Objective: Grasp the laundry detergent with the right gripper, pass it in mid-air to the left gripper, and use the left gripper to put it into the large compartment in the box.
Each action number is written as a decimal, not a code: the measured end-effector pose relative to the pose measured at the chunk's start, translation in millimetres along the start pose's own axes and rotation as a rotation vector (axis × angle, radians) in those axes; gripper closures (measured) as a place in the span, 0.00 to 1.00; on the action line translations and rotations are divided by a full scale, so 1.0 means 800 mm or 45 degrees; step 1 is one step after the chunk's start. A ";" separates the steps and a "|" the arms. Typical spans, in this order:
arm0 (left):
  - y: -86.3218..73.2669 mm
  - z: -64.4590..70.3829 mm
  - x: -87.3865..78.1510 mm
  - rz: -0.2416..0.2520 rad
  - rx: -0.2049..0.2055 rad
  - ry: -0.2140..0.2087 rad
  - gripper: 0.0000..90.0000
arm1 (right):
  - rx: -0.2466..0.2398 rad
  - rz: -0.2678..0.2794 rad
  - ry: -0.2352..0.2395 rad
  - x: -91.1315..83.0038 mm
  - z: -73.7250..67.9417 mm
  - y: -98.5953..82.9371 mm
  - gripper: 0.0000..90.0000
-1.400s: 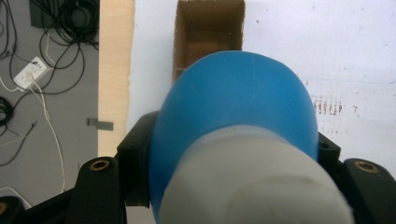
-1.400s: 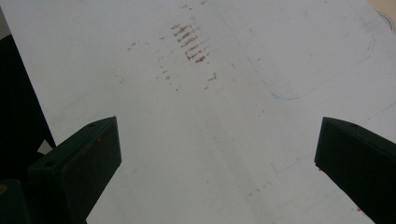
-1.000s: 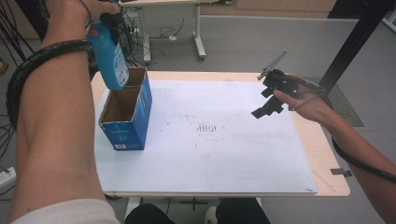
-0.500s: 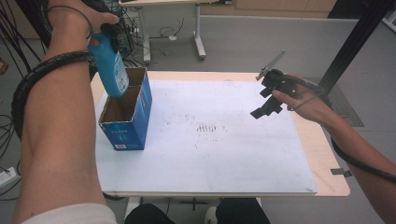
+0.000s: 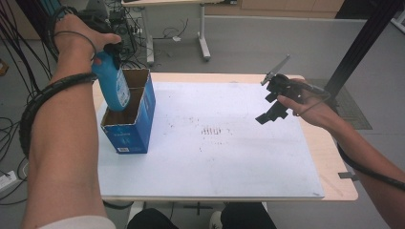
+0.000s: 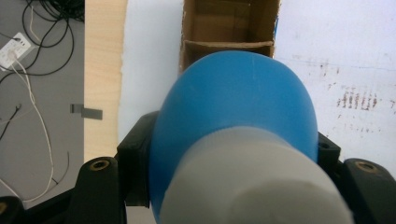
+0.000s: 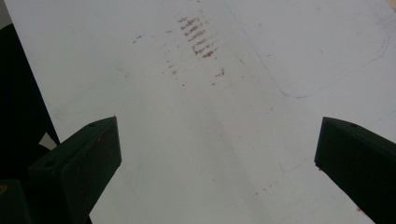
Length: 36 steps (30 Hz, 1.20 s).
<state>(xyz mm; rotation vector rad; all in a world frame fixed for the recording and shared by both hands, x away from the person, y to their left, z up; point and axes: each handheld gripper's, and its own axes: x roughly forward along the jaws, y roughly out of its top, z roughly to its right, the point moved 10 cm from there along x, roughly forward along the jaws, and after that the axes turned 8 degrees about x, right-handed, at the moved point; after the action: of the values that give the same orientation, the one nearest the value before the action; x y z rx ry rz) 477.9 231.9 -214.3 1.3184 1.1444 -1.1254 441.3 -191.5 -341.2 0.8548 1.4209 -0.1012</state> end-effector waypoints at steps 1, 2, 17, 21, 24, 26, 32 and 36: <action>0.000 0.000 0.003 0.004 -0.003 -0.003 0.41 | -0.005 0.002 0.001 0.000 0.000 0.000 0.00; -0.001 0.001 0.007 0.000 -0.003 -0.012 0.41 | -0.001 0.005 0.004 0.000 -0.001 0.001 0.00; -0.005 0.006 0.052 -0.017 -0.008 -0.021 0.41 | -0.001 0.007 0.008 0.005 -0.005 -0.001 0.00; -0.006 0.005 0.067 -0.015 -0.011 -0.016 0.41 | -0.007 0.002 0.004 0.007 -0.006 0.001 0.00; -0.006 0.005 0.077 -0.014 -0.013 -0.012 0.41 | -0.007 0.003 0.006 0.008 -0.007 0.003 0.00; -0.006 0.004 0.085 -0.010 -0.018 -0.016 0.41 | -0.011 -0.002 0.005 0.008 -0.006 0.004 0.00; -0.008 0.004 0.109 -0.016 -0.022 -0.020 0.41 | -0.017 -0.007 0.000 0.011 -0.007 0.006 0.00; -0.011 0.004 0.126 -0.025 -0.018 -0.017 0.41 | -0.011 -0.008 -0.001 0.012 -0.006 0.006 0.00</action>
<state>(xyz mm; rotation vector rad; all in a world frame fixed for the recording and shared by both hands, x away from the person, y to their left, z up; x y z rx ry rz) 480.4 233.2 -315.3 1.2891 1.1558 -1.1370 442.0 -181.5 -346.9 0.8428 1.4226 -0.0999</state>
